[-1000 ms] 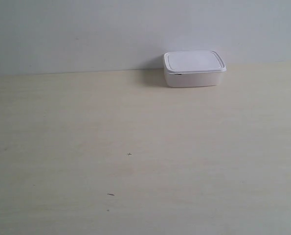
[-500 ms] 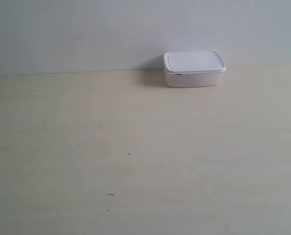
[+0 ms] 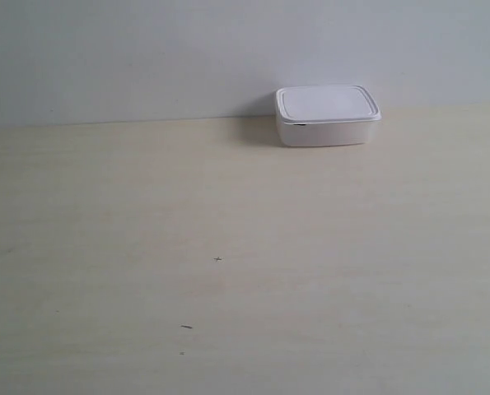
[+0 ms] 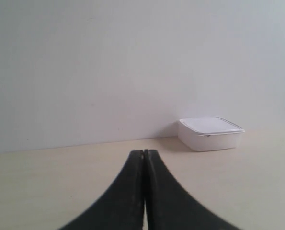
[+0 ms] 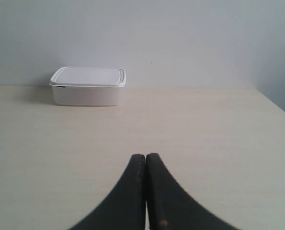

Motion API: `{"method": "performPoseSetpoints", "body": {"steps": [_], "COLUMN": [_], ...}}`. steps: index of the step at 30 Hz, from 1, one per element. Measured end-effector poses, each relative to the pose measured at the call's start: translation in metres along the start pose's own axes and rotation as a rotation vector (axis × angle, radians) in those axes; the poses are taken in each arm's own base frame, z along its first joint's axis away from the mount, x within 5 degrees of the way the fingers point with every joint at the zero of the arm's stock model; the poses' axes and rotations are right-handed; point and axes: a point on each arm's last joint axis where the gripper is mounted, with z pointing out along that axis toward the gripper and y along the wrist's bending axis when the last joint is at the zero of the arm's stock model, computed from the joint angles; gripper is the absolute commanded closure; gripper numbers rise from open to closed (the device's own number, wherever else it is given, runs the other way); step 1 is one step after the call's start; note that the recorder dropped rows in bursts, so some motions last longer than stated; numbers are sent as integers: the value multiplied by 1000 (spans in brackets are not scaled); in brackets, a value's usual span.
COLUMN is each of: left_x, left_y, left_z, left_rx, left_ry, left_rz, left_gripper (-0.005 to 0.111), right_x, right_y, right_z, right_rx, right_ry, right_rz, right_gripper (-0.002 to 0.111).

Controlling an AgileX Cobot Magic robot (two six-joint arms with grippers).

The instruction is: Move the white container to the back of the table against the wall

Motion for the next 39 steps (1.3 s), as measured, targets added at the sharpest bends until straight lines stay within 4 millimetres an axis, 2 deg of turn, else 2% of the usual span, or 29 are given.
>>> {"method": "performPoseSetpoints", "body": {"steps": [6,12,17,24,39], "left_x": [2,3,3,0,0], "left_y": [-13,-15,-13,-1,-2], "left_z": [-1,-1,-1,0,0], "left_rx": [138,165,148,16,18], "left_ry": [21,27,24,-3,-2], "left_rz": [41,86,93,93,93], "left_gripper": [107,107,107,107,107], "right_x": [0,0,0,0,0], "right_y": [0,0,0,0,0], "right_z": [0,0,0,0,0], "right_rx": [0,0,0,0,-1], "right_ry": [0,0,0,0,0], "right_rz": [0,0,0,0,3], "right_gripper": [108,108,108,108,108]}}
